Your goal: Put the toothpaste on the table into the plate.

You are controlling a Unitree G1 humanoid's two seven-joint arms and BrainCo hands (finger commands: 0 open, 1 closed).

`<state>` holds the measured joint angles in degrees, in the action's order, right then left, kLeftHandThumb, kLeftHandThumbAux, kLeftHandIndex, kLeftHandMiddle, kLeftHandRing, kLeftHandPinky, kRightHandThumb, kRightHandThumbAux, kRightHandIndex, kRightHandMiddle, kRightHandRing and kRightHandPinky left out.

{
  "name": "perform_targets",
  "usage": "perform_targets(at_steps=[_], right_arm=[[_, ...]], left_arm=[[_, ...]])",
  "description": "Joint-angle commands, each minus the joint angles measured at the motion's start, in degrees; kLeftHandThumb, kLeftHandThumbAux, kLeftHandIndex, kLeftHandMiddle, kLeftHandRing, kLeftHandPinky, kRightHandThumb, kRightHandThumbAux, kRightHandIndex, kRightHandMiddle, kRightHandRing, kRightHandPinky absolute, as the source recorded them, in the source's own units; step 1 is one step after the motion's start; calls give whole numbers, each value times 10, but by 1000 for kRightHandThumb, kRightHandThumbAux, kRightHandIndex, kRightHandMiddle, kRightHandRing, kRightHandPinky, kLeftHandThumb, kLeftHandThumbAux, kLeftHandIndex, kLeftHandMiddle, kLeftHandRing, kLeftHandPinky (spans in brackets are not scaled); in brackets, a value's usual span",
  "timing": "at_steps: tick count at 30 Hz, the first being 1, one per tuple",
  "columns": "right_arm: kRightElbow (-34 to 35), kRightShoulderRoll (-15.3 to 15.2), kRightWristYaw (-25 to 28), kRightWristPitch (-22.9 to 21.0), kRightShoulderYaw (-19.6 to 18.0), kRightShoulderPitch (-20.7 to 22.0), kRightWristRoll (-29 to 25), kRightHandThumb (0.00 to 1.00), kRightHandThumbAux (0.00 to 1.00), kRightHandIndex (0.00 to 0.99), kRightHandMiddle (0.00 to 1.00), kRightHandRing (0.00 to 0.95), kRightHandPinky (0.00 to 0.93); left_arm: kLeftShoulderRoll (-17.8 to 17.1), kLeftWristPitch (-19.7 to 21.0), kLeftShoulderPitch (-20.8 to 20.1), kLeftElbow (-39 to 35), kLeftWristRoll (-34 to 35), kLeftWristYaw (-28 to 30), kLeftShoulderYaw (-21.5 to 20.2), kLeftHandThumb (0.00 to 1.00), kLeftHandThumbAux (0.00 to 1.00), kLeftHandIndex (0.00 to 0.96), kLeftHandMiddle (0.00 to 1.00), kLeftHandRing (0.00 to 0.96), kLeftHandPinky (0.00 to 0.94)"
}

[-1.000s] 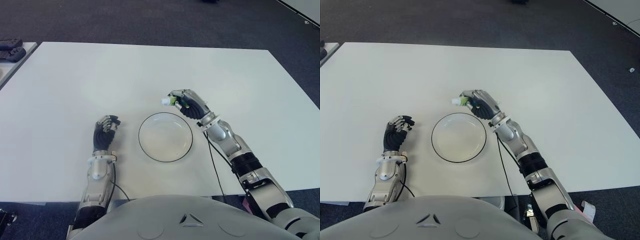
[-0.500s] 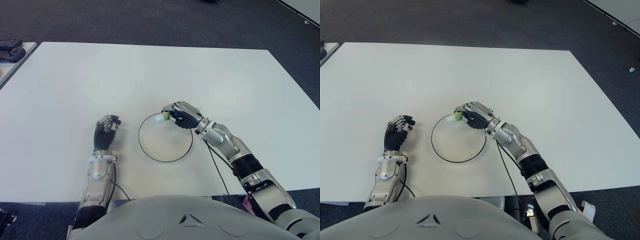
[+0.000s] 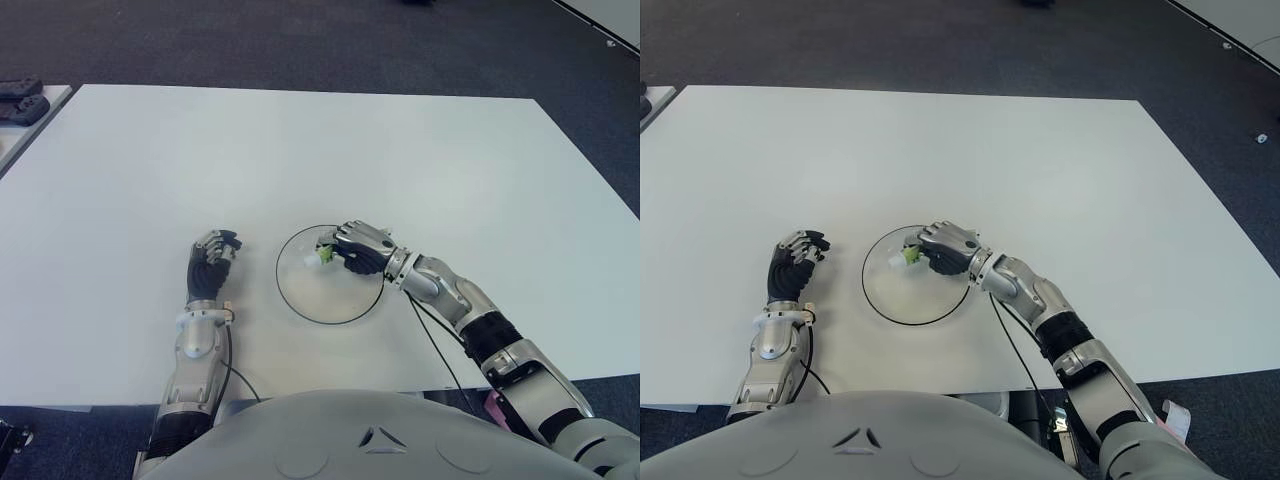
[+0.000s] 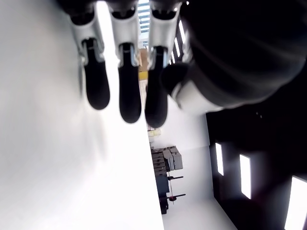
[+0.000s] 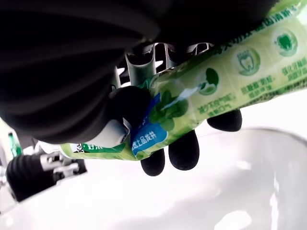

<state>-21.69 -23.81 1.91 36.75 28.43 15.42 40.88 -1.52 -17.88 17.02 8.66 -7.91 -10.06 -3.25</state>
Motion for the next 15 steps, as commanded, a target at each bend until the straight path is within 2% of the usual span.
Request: perform_targets(at_steps=[1, 3, 4, 5, 6, 8, 10, 15], right_arm=[[2, 2, 22, -7, -2, -10, -24, 852, 673, 421, 542, 839, 822], [1, 5, 38, -8, -3, -14, -43, 781, 687, 422, 542, 692, 693], [2, 5, 45, -10, -4, -15, -49, 687, 555, 316, 422, 500, 492], [3, 5, 50, -11, -4, -16, -52, 652, 507, 278, 379, 431, 419], [3, 5, 54, -12, -5, -17, -55, 594, 429, 204, 300, 314, 289], [5, 2, 58, -9, -6, -19, -59, 512, 338, 100, 178, 157, 131], [6, -2, 60, -3, -8, -20, -63, 453, 298, 51, 97, 82, 67], [13, -11, 55, 2, -11, -26, -56, 345, 252, 8, 16, 13, 11]], left_arm=[[3, 9, 7, 2, -5, 0, 6, 708, 725, 424, 495, 481, 470], [3, 9, 7, 2, -6, -2, 6, 708, 725, 424, 494, 482, 471], [3, 9, 7, 2, -7, -2, 5, 708, 725, 424, 493, 482, 469], [3, 10, 7, 2, -7, -3, 5, 708, 725, 424, 493, 482, 468], [3, 10, 7, 2, -8, -3, 5, 708, 725, 424, 493, 482, 466], [3, 12, 7, 2, -9, -3, 5, 707, 725, 424, 493, 483, 464], [3, 15, 7, 1, -10, -3, 6, 707, 725, 424, 494, 485, 464], [2, 16, 6, 4, -13, -4, 4, 708, 725, 424, 497, 486, 462]])
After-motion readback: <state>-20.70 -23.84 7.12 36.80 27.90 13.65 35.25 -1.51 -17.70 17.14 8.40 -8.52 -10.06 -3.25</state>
